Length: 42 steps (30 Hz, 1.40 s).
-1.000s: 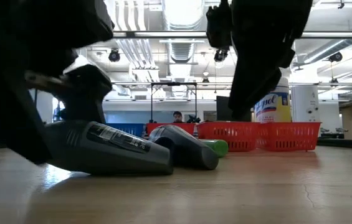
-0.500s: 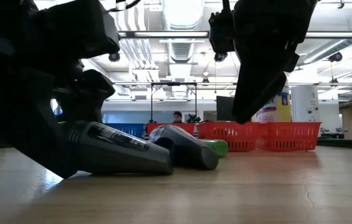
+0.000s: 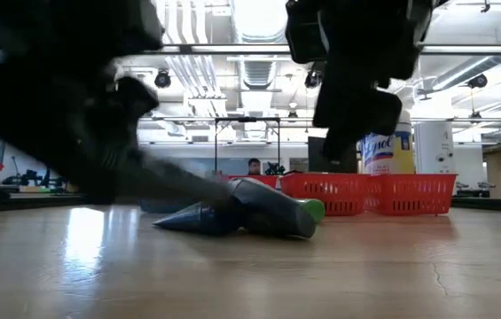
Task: Pick & Place Travel size toiletries
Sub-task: Put the black deodorant into the middle red bin
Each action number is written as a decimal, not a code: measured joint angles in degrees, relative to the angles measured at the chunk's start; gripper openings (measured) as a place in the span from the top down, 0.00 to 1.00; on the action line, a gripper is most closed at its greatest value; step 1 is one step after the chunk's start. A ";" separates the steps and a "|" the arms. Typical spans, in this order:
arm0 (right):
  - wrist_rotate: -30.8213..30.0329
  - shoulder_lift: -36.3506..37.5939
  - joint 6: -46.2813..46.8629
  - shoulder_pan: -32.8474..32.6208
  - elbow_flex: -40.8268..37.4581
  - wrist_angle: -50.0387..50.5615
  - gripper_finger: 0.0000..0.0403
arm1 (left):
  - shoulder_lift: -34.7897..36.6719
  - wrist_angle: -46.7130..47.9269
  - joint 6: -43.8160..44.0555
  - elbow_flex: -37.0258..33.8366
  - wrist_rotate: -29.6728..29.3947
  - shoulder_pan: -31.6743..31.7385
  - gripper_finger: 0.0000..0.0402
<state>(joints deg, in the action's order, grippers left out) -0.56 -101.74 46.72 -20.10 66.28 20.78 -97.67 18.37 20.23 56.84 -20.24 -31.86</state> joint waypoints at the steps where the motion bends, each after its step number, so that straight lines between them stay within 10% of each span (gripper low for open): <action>1: 0.71 0.24 1.05 0.35 0.00 -0.62 0.43 | 1.66 0.82 0.35 -0.03 -1.02 0.14 0.49; 19: -3.66 11.29 18.70 9.25 -0.02 -15.91 0.31 | 25.39 2.74 1.22 -4.17 -21.83 0.80 0.49; 42: 2.55 10.71 23.45 12.51 -0.07 -27.79 0.30 | 25.79 -7.78 -10.81 -2.45 -20.55 2.58 0.49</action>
<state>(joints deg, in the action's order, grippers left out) 1.99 -91.02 70.17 -7.60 66.22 -7.01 -71.88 10.59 9.42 54.39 -40.79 -29.29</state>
